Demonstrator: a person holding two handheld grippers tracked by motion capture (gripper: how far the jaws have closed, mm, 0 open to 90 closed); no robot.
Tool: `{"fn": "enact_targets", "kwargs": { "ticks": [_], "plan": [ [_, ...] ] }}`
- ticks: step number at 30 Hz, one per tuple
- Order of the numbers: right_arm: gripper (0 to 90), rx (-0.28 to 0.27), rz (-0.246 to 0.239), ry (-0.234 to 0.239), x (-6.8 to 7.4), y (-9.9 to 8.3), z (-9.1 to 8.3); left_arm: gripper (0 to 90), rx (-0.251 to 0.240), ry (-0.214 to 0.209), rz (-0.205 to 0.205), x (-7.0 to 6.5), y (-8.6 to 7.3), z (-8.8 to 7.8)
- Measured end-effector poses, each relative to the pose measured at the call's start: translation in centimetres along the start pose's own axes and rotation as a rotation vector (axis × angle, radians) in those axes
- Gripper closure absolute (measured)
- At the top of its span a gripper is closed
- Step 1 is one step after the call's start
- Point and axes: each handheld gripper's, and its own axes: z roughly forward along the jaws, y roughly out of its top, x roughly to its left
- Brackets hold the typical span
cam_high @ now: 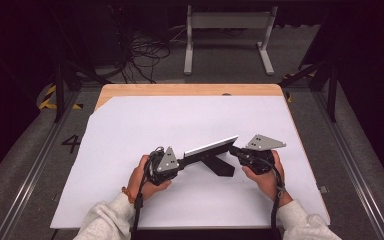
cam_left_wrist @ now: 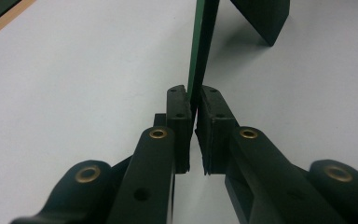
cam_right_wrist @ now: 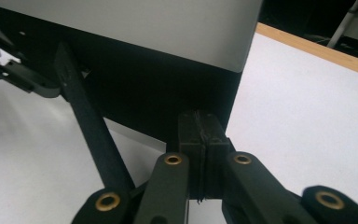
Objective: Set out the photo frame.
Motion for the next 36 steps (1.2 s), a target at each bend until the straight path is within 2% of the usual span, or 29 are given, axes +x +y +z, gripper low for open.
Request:
{"fn": "enact_targets", "kwargs": {
  "ticks": [11,13,22,28,34,36],
  "plan": [
    [90.0,0.003,-0.014,-0.024,-0.2,0.6,1.1,84.0,0.003,-0.026,0.021,-0.8,0.2,-0.2],
    [90.0,-0.011,-0.016,-0.018,-0.1,0.7,1.3,83.7,0.006,-0.026,0.027,-1.0,0.3,-0.2],
    [89.4,-0.01,-0.044,0.001,0.7,1.6,2.0,80.9,0.008,-0.048,0.046,-1.7,0.6,-0.2],
    [89.7,-0.008,-0.049,0.012,0.6,1.7,2.2,79.7,0.008,-0.05,0.054,-2.0,0.8,-0.1],
    [89.5,-0.009,-0.054,0.022,0.6,1.9,2.4,77.7,0.005,-0.071,0.066,-2.5,1.2,0.1],
    [89.7,-0.009,-0.059,0.024,0.8,2.0,2.5,77.0,0.008,-0.078,0.058,-2.6,1.2,0.1]
  ]
}}
